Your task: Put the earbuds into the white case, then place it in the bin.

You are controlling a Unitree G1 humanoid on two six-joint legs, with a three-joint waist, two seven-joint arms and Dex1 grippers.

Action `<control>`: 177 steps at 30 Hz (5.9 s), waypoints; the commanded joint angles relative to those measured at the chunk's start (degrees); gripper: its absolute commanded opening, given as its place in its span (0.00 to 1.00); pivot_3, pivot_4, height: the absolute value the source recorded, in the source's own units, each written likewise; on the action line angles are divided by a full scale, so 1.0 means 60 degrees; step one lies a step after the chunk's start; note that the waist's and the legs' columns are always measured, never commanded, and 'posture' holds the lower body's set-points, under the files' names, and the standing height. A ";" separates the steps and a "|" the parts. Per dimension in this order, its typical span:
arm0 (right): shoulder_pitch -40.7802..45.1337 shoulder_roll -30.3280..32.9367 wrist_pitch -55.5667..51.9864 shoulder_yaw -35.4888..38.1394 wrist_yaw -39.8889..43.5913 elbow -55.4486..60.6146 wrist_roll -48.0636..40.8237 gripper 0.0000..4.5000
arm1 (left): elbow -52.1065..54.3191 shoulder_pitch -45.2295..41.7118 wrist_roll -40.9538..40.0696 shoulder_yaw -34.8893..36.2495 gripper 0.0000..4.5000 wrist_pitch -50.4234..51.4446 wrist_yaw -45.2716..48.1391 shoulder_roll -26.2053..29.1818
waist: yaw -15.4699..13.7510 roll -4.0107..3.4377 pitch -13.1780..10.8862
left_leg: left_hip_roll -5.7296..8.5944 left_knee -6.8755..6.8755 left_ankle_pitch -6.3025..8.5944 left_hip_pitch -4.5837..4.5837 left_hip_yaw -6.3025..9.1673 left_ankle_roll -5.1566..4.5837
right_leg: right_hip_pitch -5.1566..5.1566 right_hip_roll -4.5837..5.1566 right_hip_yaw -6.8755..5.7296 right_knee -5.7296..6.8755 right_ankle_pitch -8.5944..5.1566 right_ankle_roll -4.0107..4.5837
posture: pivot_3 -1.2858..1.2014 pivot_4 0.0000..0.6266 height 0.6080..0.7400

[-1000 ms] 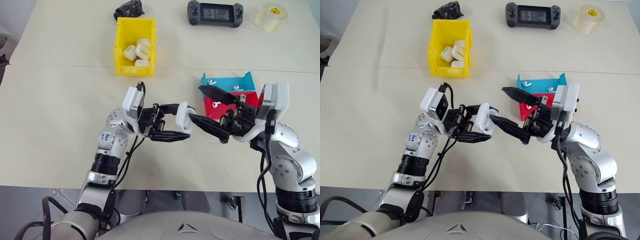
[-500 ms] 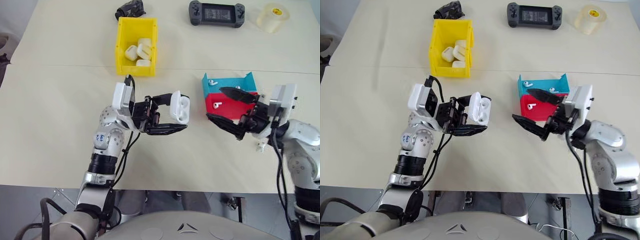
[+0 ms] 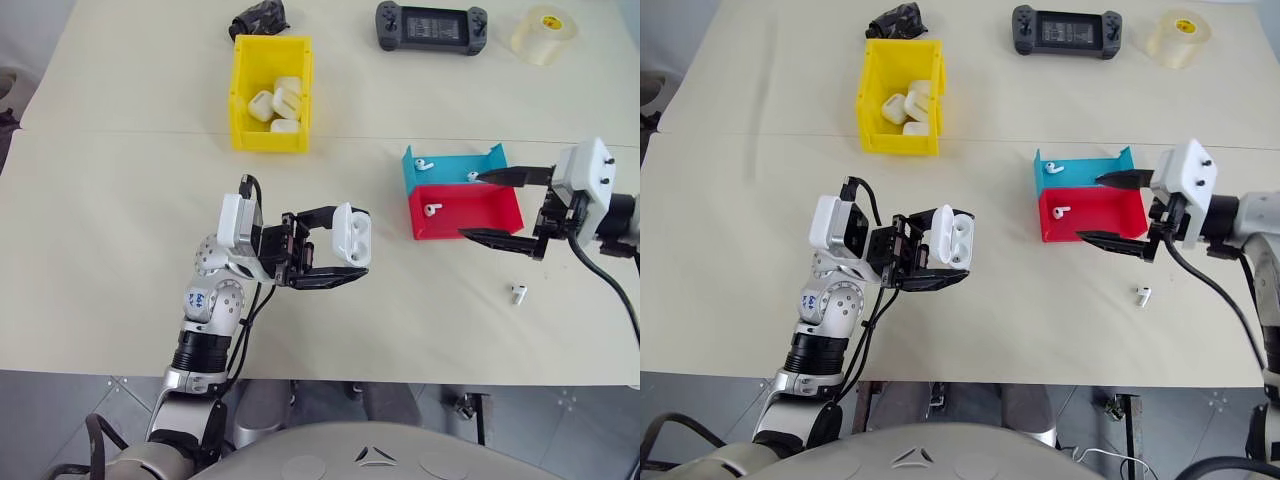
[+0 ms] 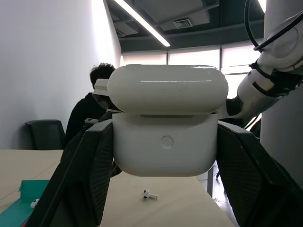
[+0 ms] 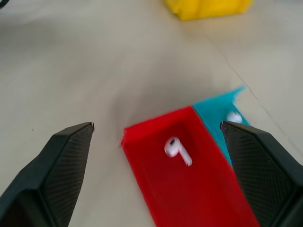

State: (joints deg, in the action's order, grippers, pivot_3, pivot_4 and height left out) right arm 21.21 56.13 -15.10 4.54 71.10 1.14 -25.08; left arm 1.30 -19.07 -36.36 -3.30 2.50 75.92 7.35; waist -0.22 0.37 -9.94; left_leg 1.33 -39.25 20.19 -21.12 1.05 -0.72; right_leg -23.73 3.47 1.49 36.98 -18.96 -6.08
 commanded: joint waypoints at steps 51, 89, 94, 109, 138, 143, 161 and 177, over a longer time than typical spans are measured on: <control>0.4854 -0.1531 0.2901 -0.4518 0.1733 -0.4383 0.6090 0.45 | 0.0542 0.0325 -0.0184 -0.0390 0.62 0.0101 -0.0103 0.0248 | 0.0063 -0.0003 0.0000 | 0.0008 -0.0003 0.0002 -0.0010 0.0003 0.0000 | -0.0011 0.0010 -0.0029 -0.0006 0.0002 -0.0003 | 0.52 0.24 1.00; 0.1805 -0.1609 -0.0286 -0.0663 0.0994 0.0571 0.1940 0.11 | 0.0438 0.0264 -0.0557 -0.0244 0.62 0.0280 0.0058 0.0343 | 0.0029 -0.0002 -0.0001 | 0.0007 -0.0005 0.0003 -0.0021 0.0024 0.0001 | -0.0006 0.0012 -0.0050 -0.0008 0.0001 -0.0002 | 0.52 0.24 1.00; 0.0844 -0.3131 -0.1148 0.0929 -0.0616 0.1905 -0.0233 0.11 | 0.0277 0.0077 -0.0606 -0.0170 0.62 0.0447 0.0142 0.0416 | 0.0041 -0.0003 -0.0001 | 0.0007 -0.0004 0.0002 -0.0016 0.0027 0.0002 | 0.0001 0.0011 -0.0054 -0.0006 0.0002 -0.0003 | 0.52 0.24 1.00; -0.0768 -0.6119 -0.2235 0.1382 -0.4668 0.5503 -0.4683 0.11 | -0.0114 -0.0590 -0.0866 0.0186 0.62 0.0821 -0.0014 0.0255 | 0.0044 -0.0003 0.0000 | 0.0012 0.0003 0.0002 -0.0019 0.0047 0.0002 | 0.0002 0.0013 -0.0063 -0.0002 0.0002 -0.0003 | 0.52 0.24 1.00; -0.2458 -0.6677 -0.0448 -0.1072 -0.4705 0.5614 -0.3509 0.11 | 0.0254 -0.0804 -0.1002 0.0131 0.62 0.1396 -0.0146 0.0073 | 0.0054 -0.0004 0.0000 | 0.0015 0.0005 0.0001 -0.0015 0.0045 0.0001 | 0.0003 0.0011 -0.0060 -0.0004 0.0001 -0.0002 | 0.52 0.24 1.00; -0.2456 -0.6605 -0.0303 -0.1131 -0.4702 0.5434 -0.3369 0.11 | 0.0280 -0.0792 -0.0987 0.0118 0.62 0.1401 -0.0127 0.0075 | 0.0055 -0.0003 0.0000 | 0.0015 0.0005 0.0001 -0.0014 0.0045 0.0002 | 0.0003 0.0011 -0.0060 -0.0004 0.0001 -0.0002 | 0.52 0.24 1.00; -0.2060 -0.5634 0.0096 -0.1388 -0.3600 0.4271 -0.2455 0.11 | -0.0062 -0.1126 -0.0843 0.0180 0.62 0.1163 -0.0018 -0.0016 | 0.0053 -0.0003 0.0000 | 0.0015 0.0006 0.0001 -0.0014 0.0045 0.0001 | 0.0004 0.0011 -0.0062 -0.0007 0.0001 -0.0002 | 0.52 0.24 1.00; -0.2233 -0.4660 0.0681 -0.1094 -0.2619 0.4182 -0.2521 0.11 | -0.0148 -0.1258 -0.0760 0.0324 0.62 0.1079 -0.0091 -0.0292 | 0.0045 -0.0003 0.0000 | 0.0015 0.0005 0.0002 -0.0015 0.0045 0.0001 | 0.0005 0.0012 -0.0062 -0.0010 0.0001 -0.0002 | 0.52 0.24 1.00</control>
State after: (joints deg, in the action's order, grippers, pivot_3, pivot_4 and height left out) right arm 10.01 26.55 -9.97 -1.31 53.20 26.84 -41.53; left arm -2.66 -24.00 -38.37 -3.25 11.07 76.15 6.84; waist 0.04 0.35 -9.94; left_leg 1.43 -39.22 20.20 -21.21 1.32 -0.71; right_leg -23.70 3.54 1.12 36.91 -18.95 -6.10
